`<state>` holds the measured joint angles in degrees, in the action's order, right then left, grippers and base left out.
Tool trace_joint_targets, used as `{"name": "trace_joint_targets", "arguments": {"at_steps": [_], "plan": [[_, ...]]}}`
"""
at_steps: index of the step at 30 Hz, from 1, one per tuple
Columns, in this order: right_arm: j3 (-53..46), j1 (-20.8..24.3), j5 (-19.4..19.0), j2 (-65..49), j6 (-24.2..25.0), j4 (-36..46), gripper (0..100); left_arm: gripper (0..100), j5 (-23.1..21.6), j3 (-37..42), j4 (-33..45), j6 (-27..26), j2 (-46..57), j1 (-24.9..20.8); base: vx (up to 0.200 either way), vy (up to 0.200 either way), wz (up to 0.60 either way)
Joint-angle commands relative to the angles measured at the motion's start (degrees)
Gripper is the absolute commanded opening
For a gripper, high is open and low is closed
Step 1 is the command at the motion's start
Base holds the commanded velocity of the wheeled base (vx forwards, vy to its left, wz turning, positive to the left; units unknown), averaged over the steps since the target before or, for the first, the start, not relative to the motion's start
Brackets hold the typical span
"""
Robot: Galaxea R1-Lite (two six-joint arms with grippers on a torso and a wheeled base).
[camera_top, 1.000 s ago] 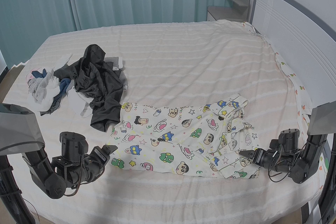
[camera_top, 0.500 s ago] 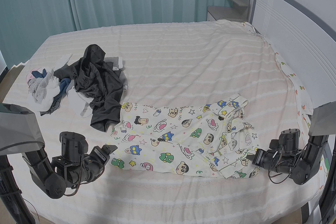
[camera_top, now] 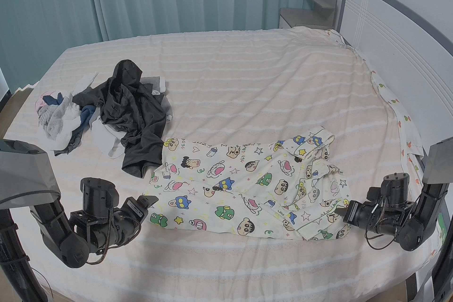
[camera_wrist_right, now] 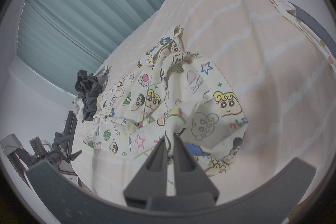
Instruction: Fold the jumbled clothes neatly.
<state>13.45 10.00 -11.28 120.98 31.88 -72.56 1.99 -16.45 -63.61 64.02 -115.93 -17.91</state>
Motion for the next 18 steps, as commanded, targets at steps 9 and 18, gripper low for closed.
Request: {"name": "trace_joint_targets", "arguments": {"at_steps": [9,18], "plan": [[-2.37,1.08,0.29,-1.62,-1.12,-0.57,100,100,0.03,0.01,-0.02,0.05,-0.08,-0.02,0.0,0.0,0.0],[1.5,1.17,0.2,-1.18,-1.12,-0.13,100,100,0.03,0.1,-0.02,0.05,-0.08,-0.02,0.0,0.0,0.0]]}}
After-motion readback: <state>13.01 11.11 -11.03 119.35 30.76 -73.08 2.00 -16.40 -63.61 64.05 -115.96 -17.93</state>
